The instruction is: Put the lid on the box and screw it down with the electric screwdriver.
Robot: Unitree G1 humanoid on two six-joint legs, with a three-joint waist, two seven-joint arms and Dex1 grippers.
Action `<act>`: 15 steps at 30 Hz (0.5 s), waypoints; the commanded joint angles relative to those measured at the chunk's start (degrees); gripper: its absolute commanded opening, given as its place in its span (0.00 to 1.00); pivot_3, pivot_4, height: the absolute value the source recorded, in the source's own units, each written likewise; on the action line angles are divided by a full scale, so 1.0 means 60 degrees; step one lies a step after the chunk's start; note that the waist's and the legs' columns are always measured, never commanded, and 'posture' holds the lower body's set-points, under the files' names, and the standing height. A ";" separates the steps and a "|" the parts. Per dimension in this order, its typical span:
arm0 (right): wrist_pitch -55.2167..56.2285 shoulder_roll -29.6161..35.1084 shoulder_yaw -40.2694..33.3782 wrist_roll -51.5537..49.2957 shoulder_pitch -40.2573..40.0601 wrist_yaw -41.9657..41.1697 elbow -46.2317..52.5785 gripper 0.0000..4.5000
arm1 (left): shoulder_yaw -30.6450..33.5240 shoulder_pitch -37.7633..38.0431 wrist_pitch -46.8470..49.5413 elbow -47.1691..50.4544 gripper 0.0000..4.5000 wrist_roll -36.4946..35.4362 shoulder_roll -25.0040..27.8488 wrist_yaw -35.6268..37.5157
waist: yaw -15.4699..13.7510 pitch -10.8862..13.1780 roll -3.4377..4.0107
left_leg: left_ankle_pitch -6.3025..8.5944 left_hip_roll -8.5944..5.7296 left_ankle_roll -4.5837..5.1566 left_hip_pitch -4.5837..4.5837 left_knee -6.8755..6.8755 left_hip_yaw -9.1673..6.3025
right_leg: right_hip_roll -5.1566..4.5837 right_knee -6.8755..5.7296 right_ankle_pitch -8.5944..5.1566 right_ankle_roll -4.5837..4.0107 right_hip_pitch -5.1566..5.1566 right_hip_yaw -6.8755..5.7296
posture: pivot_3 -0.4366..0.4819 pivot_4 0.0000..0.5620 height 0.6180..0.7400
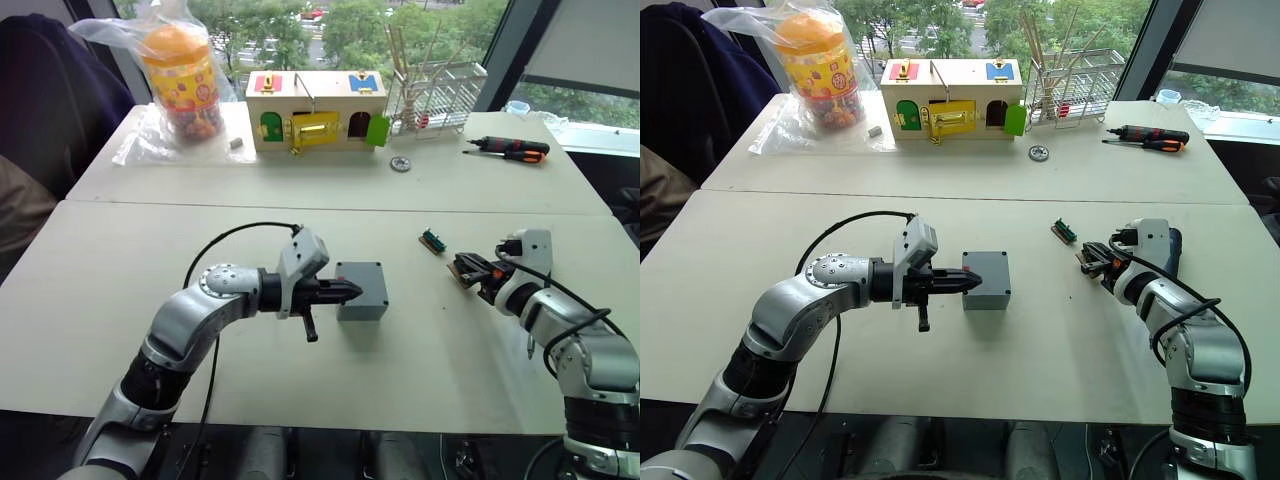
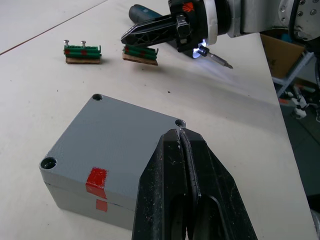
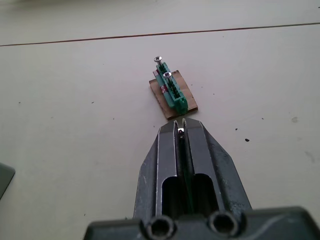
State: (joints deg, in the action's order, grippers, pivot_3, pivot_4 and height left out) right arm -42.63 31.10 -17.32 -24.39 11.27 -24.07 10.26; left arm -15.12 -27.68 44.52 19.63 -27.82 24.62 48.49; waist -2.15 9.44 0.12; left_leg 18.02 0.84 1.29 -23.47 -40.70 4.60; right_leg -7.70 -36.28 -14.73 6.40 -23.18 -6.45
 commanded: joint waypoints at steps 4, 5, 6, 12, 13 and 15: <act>0.0188 0.0212 0.0125 0.0076 -0.0301 -0.0347 0.0064 0.01 | -0.0095 -0.0074 -0.0190 0.0117 0.00 0.0016 -0.0079 0.0024 | -0.0004 0.0000 0.0000 | 0.0001 0.0000 0.0002 0.0000 0.0000 0.0000 | 0.0000 0.0000 0.0000 0.0000 0.0000 0.0000 | 0.48 0.27 0.72; 0.0229 0.0207 0.0156 0.0108 -0.0324 -0.0365 -0.0013 0.01 | -0.0096 -0.0071 -0.0194 0.0116 0.00 0.0022 -0.0085 0.0019 | 0.0006 0.0000 0.0000 | 0.0001 0.0000 0.0002 0.0000 0.0000 0.0000 | 0.0000 0.0000 0.0000 0.0000 0.0000 0.0000 | 0.48 0.27 0.72; 0.0259 0.0203 0.0170 0.0135 -0.0332 -0.0381 -0.0060 0.01 | -0.0098 -0.0069 -0.0197 0.0115 0.00 0.0026 -0.0089 0.0016 | 0.0007 0.0000 0.0000 | 0.0001 0.0000 0.0002 0.0000 0.0000 0.0001 | 0.0000 0.0000 0.0000 0.0000 0.0000 0.0002 | 0.48 0.27 0.72; 0.0429 0.0321 0.0253 0.0271 -0.0402 -0.0609 -0.0209 0.13 | -0.0108 -0.0053 -0.0216 0.0109 0.00 0.0042 -0.0109 -0.0023 | -0.0002 0.0000 0.0000 | 0.0001 0.0000 0.0002 0.0000 0.0000 0.0001 | 0.0000 0.0000 0.0000 0.0000 0.0000 0.0001 | 0.48 0.27 0.72; 0.0416 0.0349 0.0238 0.0278 -0.0397 -0.0607 -0.0175 0.23 | -0.0106 -0.0051 -0.0220 0.0107 0.00 0.0041 -0.0111 -0.0028 | -0.0001 0.0000 0.0001 | 0.0001 0.0000 0.0002 0.0000 0.0000 0.0000 | 0.0000 0.0000 0.0000 0.0000 0.0000 0.0001 | 0.48 0.27 0.72; 0.0347 0.0394 0.0160 0.0247 -0.0388 -0.0600 -0.0064 0.40 | -0.0104 -0.0046 -0.0226 0.0105 0.00 0.0039 -0.0109 -0.0029 | 0.0001 0.0000 0.0000 | 0.0001 0.0000 0.0002 0.0000 0.0000 0.0000 | 0.0000 0.0000 0.0000 0.0000 -0.0001 0.0001 | 0.48 0.27 0.72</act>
State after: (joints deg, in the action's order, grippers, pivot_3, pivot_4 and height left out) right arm -40.90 32.50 -15.55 -22.74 8.94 -27.44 8.67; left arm -16.03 -27.67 44.38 19.16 -27.46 24.20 48.31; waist -2.15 9.44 0.12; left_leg 18.03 0.84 1.30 -23.47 -40.70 4.60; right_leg -7.70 -36.28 -14.73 6.40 -23.19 -6.44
